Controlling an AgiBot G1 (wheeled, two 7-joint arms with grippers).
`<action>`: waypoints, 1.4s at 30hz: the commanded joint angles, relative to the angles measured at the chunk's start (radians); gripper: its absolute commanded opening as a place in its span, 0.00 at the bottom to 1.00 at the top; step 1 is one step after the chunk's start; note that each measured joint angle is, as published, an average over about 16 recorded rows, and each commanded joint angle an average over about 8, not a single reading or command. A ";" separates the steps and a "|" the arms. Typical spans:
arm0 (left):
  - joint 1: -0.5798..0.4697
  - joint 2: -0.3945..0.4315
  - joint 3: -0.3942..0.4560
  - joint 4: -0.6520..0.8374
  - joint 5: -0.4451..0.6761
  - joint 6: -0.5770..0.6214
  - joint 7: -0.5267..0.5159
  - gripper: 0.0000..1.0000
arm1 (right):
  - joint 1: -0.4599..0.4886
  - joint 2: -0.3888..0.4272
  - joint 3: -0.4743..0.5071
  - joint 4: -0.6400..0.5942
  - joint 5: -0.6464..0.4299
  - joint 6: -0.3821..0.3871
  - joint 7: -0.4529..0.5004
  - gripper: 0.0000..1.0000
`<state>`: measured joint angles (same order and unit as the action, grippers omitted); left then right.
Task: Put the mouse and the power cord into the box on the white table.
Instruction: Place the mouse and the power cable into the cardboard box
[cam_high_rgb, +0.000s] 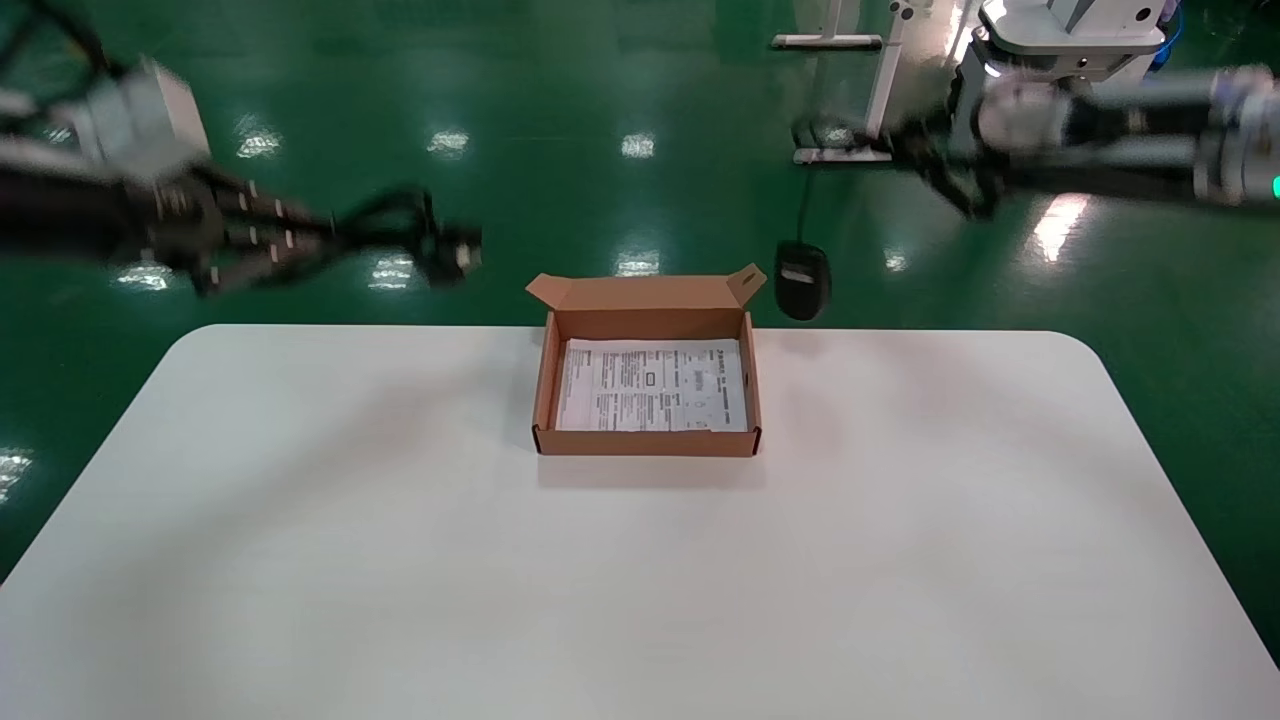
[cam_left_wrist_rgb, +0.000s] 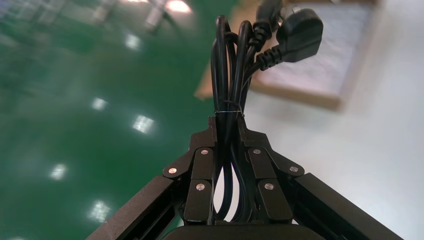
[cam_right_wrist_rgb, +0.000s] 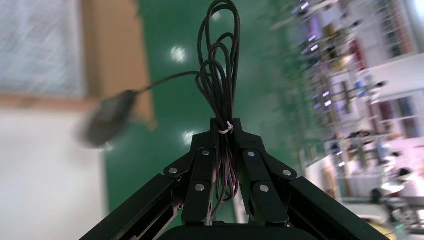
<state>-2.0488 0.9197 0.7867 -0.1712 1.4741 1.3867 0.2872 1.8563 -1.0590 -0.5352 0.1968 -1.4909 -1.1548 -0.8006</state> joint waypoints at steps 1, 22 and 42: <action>-0.032 -0.001 -0.016 -0.016 -0.020 -0.022 -0.038 0.00 | 0.025 -0.013 0.010 0.024 0.015 0.003 0.016 0.00; 0.000 -0.013 -0.052 -0.266 -0.061 -0.163 -0.229 0.00 | -0.146 -0.217 -0.043 0.158 -0.033 0.090 0.028 0.00; 0.086 -0.060 -0.030 -0.354 -0.036 -0.184 -0.314 0.00 | -0.180 -0.303 -0.193 0.156 -0.054 0.166 0.134 1.00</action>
<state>-1.9599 0.8705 0.7552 -0.5242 1.4333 1.2003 -0.0200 1.6770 -1.3617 -0.7245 0.3477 -1.5431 -0.9886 -0.6722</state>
